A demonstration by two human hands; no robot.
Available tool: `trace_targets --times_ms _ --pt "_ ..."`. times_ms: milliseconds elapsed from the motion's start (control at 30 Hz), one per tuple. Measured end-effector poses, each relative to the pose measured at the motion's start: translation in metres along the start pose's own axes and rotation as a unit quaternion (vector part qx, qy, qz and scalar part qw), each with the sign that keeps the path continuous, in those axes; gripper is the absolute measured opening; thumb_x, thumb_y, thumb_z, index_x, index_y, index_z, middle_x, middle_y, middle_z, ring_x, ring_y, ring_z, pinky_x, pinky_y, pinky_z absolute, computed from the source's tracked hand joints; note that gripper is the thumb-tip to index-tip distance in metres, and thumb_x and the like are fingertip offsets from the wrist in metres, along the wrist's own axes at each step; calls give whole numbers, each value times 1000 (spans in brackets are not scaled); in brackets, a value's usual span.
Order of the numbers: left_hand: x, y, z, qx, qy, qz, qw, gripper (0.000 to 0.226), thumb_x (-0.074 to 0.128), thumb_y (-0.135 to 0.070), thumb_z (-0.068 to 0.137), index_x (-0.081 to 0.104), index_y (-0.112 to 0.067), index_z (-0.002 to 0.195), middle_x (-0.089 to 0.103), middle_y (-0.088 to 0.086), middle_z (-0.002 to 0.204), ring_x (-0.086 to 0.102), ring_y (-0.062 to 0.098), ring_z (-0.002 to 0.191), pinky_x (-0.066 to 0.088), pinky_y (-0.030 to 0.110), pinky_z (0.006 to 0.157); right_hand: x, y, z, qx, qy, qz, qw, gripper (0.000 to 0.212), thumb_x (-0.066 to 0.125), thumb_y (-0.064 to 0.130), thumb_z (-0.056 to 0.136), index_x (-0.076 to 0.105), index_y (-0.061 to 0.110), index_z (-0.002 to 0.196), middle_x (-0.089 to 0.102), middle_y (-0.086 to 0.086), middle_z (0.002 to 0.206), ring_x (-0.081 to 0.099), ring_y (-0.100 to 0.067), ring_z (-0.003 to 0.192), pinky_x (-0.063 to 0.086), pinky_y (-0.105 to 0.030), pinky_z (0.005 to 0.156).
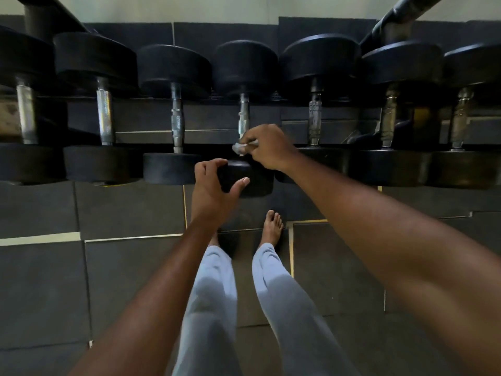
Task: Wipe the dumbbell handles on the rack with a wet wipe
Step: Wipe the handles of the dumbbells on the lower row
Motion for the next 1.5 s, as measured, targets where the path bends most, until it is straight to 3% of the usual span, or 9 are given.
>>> trace_targets --times_ms 133,300,467,633,733,900,1100,1300,1500 --pt "3 5 -6 13 -4 -15 1000 69 90 -44 84 58 -22 140 40 -9 129 59 9 105 56 26 94 10 -4 6 -22 32 -36 999 22 81 19 92 82 21 114 78 0 118 71 -17 111 58 -38 99" --pt "7 14 -11 5 -13 -36 999 72 88 -45 85 55 -25 146 42 -4 136 57 6 112 54 22 98 6 0 11 -43 44 -85 995 20 83 27 91 82 25 112 77 6 118 71 -15 110 58 -41 98" --pt "12 20 -10 0 -10 -33 999 73 88 -48 85 54 -28 146 42 -2 137 60 14 108 55 24 94 8 29 21 -104 60 -198 973 14 76 32 96 80 30 109 73 6 114 67 -17 108 49 -33 83" --pt "11 22 -9 7 -7 -36 999 74 87 -49 84 52 -31 146 40 -7 136 58 8 112 52 19 93 29 51 48 -91 123 -295 943 15 81 24 90 80 23 105 72 -4 106 69 -24 95 50 -32 75" --pt "10 20 -9 3 -3 -33 999 72 86 -51 85 51 -32 145 41 -6 137 58 8 112 52 18 89 26 47 45 -80 111 -268 954 14 82 24 90 79 17 102 70 -6 100 67 -25 90 48 -32 74" --pt "9 17 -9 -11 11 -35 999 73 85 -51 86 52 -30 147 41 -2 141 53 6 115 36 2 83 12 6 18 9 81 -130 988 18 78 26 95 79 15 110 73 -6 106 70 -22 98 56 -33 83" --pt "9 19 -8 -10 11 -29 999 74 86 -54 85 51 -31 146 42 -3 139 58 10 114 43 8 85 15 -27 22 124 78 -101 984 19 80 19 93 75 12 110 71 -5 106 68 -22 97 53 -29 77" --pt "9 18 -9 -4 7 -26 1000 73 85 -56 85 51 -31 146 42 -4 138 61 11 113 55 25 89 23 -30 31 133 97 -144 976 26 71 19 97 67 12 122 68 -9 115 61 -23 97 48 -30 80" --pt "8 17 -8 -3 10 -29 1000 74 85 -55 84 52 -29 145 42 -4 137 62 12 111 53 22 87 5 -28 23 96 39 -23 994 10 80 22 92 79 18 101 75 1 96 70 -14 91 55 -27 75"
Point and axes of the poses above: each hand's wrist, its own z-axis towards the middle knuckle, its own x-axis out of the palm, y = z × x, the point moved 9 cm from there along z, towards the middle knuckle
